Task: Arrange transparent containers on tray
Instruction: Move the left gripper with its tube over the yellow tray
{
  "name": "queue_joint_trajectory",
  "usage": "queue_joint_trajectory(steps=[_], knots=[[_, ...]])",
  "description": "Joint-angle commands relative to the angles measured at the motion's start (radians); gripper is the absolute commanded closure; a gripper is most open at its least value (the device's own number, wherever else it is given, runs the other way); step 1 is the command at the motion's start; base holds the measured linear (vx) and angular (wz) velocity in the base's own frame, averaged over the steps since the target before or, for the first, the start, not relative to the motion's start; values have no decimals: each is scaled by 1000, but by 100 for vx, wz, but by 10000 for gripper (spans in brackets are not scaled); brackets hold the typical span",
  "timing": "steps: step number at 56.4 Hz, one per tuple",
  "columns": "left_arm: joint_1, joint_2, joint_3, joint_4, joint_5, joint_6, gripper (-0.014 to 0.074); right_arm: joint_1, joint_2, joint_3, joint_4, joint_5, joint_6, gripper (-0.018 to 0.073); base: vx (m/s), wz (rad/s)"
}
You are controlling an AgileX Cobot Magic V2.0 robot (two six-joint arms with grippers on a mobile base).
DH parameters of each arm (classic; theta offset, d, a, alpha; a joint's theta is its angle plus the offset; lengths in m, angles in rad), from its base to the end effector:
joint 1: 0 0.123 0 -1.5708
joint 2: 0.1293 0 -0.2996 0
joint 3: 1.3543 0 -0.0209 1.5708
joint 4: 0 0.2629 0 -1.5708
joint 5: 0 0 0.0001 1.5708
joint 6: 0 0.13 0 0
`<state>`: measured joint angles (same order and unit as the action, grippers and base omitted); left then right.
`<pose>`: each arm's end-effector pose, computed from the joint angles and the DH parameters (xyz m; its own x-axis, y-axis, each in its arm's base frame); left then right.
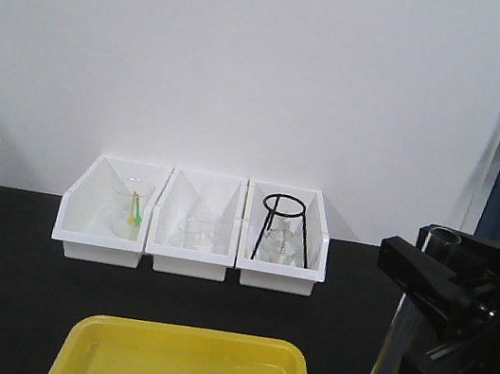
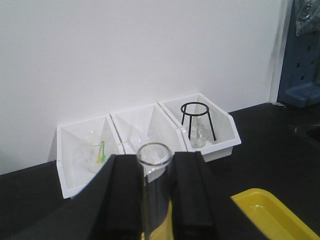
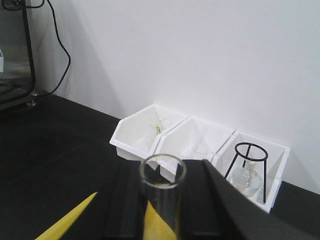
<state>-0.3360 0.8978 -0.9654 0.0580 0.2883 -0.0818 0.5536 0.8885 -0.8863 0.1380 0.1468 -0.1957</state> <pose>0.2182 -0.0739 0.4232 -0.1334 0.0189 -0.9909 0.3109 0.9502 -0.0238 0.1964 0.1245 0.4131 -0.0192 -0.0814 -0.9965 -0.5448 0.8366 -0.0578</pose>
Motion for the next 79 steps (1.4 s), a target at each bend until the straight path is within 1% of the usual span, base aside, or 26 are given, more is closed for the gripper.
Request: queue_joint_trajectory(steps=[1, 45, 53, 58, 62, 68, 73, 79], knots=[[-6, -13, -31, -7, -85, -5, 599, -5, -10, -29, -5, -82, -7, 568, 0, 0], [-6, -10, -31, -7, -91, -5, 599, -5, -10, -29, -3, -83, -7, 568, 0, 0], [-6, -10, -31, -28, -79, -8, 599, -5, -10, -29, -3, -83, -7, 568, 0, 0], [-6, 3, -39, -72, -39, -9, 596, -5, -10, -29, -3, -83, -7, 568, 0, 0], [-6, 40, -64, -102, 40, -9, 596, -5, -10, -29, -3, -83, -7, 568, 0, 0], [-6, 145, -138, -160, 176, -9, 596, -5, -10, -29, -3, -83, -7, 568, 0, 0], [-6, 257, -208, -227, 288, -4, 596, -5, -10, -29, -3, -83, -7, 568, 0, 0], [-6, 384, -294, -322, 378, 25, 596, -5, -10, -29, -3, -83, -7, 568, 0, 0]])
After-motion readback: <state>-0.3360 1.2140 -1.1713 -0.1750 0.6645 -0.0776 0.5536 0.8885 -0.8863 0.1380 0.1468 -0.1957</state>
